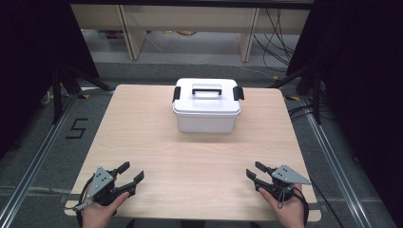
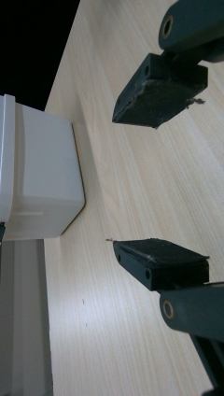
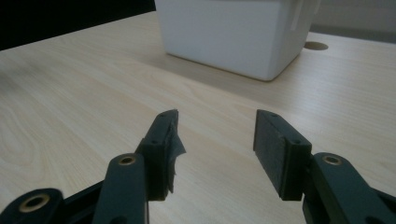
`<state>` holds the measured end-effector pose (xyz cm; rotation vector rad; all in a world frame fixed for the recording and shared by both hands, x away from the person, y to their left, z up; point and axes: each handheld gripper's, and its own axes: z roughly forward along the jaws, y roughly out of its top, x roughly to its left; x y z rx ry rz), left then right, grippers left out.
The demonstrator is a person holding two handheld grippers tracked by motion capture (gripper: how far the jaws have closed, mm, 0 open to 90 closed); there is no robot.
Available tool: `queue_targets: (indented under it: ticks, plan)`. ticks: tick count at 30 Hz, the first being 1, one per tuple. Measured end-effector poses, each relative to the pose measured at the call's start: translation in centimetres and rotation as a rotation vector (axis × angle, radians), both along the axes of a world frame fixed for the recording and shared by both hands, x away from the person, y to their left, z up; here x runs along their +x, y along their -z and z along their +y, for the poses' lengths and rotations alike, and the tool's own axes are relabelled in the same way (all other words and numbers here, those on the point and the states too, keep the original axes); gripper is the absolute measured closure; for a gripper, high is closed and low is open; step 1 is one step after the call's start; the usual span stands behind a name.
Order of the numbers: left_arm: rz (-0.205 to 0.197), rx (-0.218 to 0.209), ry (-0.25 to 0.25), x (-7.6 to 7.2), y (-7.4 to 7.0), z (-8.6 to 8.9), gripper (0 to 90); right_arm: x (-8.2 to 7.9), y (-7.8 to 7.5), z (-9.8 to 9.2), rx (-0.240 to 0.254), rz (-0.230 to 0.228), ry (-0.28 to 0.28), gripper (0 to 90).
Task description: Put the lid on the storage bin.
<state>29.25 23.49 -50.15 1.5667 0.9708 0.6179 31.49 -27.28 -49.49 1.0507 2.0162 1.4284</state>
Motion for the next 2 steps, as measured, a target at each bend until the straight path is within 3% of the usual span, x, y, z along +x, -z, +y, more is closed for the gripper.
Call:
queue_targets:
  ticks: [2]
  plan:
    - [0.000,-0.001,0.001,0.03,-0.01,0.00,31.7,-0.05,0.16,0.18,0.003,0.021,0.002,50.4]
